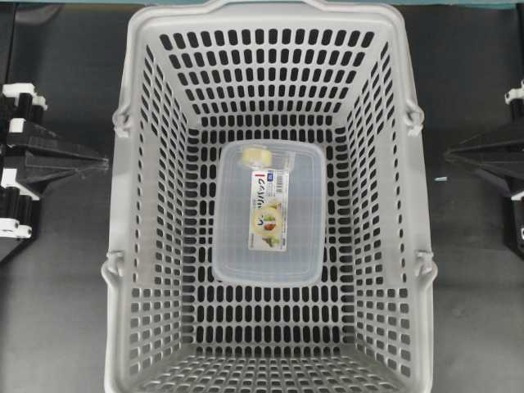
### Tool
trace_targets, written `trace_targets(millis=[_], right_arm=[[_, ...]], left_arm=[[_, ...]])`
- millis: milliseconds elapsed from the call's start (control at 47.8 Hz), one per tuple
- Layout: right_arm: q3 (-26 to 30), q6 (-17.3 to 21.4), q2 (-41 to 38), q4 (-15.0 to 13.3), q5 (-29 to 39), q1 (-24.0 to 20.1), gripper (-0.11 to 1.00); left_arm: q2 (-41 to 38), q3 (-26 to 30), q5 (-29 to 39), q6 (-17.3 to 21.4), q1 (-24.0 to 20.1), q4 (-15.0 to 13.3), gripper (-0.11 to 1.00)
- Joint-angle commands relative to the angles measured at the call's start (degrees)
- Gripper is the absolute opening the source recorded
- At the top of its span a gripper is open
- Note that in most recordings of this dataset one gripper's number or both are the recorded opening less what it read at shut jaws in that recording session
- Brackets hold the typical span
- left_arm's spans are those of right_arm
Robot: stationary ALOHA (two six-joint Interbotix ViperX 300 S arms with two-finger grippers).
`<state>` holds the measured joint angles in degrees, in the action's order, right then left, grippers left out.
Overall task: Pick up the cellophane tape from the shopping basket with the left arm.
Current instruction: 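Move the left gripper from the left side over the basket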
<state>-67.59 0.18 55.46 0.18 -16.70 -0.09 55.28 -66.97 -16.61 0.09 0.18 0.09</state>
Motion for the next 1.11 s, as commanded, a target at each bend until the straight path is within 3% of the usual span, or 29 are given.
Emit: trace_targets(millis=[0,63,126,398,649,754,942,1005,1089], right_arm=[[1.1,0.3,-0.6,0.2,-0.2,-0.1,0.01],[1.5,0.4,-0.6,0.4,1.4,-0.1,0.06],[2.0,0.8,-0.6,0.4,4.0,-0.1,0.0],[5.7,2.2,-0.6,0.4,15.4,-0.6,0.0],[6.2,2.4,-0.4,0.4,17.2,-1.1,0.03],[6.3,2.5,-0.1,0.4,17.5,-1.3,0.22],[6.6,3.4,0.9,0.4,17.5,-1.8,0.75],[6.6,3.4,1.0,0.4,17.8,-1.8,0.82],[6.6,3.4,1.0,0.4,18.0,-1.8,0.8]], left_arm=[[-0.3,3.4,1.7,-0.9,-0.2,2.5,0.06],[-0.4,5.5,4.7,-1.1,-0.1,2.5,0.01],[-1.1,8.4,8.9,-1.2,0.0,2.5,0.0],[-9.1,20.7,25.6,-1.2,1.2,2.5,0.0],[-20.3,30.6,33.4,-0.5,1.9,2.5,0.0],[-23.5,33.3,36.9,-0.5,2.0,2.5,0.0],[-29.4,39.0,44.5,-0.8,2.8,2.5,0.0],[-31.8,41.2,47.3,-0.7,2.9,2.5,0.0],[-34.5,43.9,50.6,-0.4,2.8,2.5,0.01]])
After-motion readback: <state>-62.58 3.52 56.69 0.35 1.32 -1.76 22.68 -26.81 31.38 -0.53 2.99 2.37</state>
